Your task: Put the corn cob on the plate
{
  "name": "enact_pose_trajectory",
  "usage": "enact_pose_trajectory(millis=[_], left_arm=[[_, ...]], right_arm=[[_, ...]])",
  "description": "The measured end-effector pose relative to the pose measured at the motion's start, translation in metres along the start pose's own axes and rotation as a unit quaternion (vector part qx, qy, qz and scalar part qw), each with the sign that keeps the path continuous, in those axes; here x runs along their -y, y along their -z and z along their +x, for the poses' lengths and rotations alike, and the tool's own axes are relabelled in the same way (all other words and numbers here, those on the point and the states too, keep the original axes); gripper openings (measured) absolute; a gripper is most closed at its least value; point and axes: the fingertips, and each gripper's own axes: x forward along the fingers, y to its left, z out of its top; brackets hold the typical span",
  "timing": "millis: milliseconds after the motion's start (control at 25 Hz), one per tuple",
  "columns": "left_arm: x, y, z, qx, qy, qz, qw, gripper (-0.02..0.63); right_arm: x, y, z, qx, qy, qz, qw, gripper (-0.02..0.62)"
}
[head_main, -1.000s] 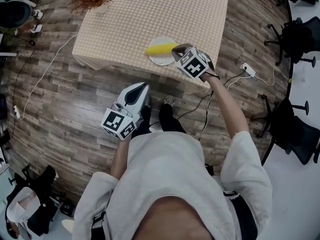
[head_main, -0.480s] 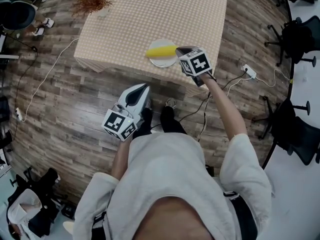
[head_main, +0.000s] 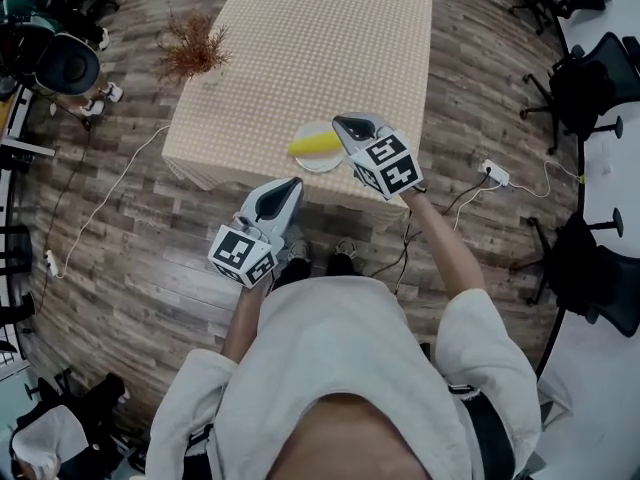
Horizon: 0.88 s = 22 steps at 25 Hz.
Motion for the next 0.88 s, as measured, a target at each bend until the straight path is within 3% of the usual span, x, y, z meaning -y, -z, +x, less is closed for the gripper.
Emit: enact_pose_trajectory(millis=[320, 880], left_arm=[[0.023, -0.052, 0.044, 0.024, 0.022, 0.062, 0.9976, 0.008], [0.07, -0.073, 0.073, 0.027, 0.032, 0.118, 0.9921, 0.008]], right_arm=[[-0.005, -0.064, -0.08, 0.119, 0.003, -0.044, 0.992, 0.0], [-0.008, -0.063, -0.139, 0.228, 0.005, -0.058, 0.972, 0.0]])
